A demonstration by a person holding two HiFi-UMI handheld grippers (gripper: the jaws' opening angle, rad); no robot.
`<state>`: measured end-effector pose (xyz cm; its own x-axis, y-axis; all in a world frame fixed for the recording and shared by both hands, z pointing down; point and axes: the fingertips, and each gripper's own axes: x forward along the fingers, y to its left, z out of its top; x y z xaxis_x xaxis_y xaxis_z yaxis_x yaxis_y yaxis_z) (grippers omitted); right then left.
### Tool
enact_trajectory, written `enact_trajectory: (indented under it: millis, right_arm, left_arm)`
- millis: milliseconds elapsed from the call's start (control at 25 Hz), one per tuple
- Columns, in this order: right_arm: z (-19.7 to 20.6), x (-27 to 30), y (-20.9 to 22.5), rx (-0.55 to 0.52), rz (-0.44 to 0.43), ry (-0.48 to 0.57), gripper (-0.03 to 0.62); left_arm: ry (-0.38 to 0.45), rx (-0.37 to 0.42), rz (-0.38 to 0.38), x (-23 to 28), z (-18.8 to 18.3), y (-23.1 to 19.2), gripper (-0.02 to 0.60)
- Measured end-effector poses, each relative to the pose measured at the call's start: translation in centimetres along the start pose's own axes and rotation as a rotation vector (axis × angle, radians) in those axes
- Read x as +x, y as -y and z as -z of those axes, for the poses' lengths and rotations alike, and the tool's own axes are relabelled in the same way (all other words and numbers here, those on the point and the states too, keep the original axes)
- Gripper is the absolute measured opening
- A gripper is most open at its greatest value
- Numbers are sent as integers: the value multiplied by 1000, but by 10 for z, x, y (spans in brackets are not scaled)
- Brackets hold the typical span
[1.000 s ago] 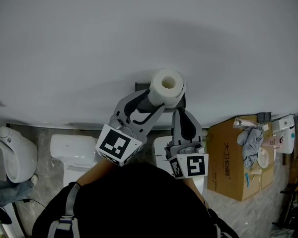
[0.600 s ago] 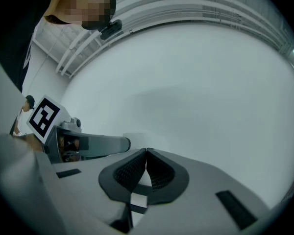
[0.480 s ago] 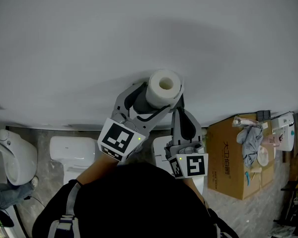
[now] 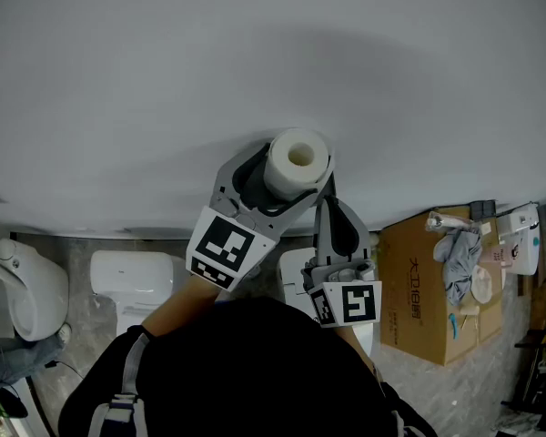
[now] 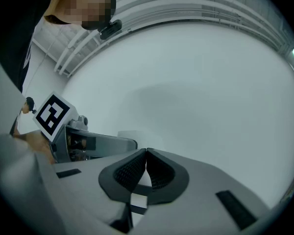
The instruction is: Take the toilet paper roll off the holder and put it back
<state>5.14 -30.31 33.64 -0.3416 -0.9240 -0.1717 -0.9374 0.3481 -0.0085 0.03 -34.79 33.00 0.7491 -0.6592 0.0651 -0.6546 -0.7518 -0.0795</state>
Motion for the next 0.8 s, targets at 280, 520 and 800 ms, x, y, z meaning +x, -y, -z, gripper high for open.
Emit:
enact_trajectory:
  millis: [280, 520, 800]
  right_arm:
    - [2, 3, 1, 6, 4, 0, 23]
    - [5, 3, 4, 3, 2, -14, 23]
    - [4, 3, 9, 7, 2, -4, 23]
  left_arm:
    - [-23, 14, 12, 6, -2, -2, 393]
    - [-33, 20, 7, 12, -2, -1, 391]
    - [-22, 16, -5, 15, -4, -2, 365]
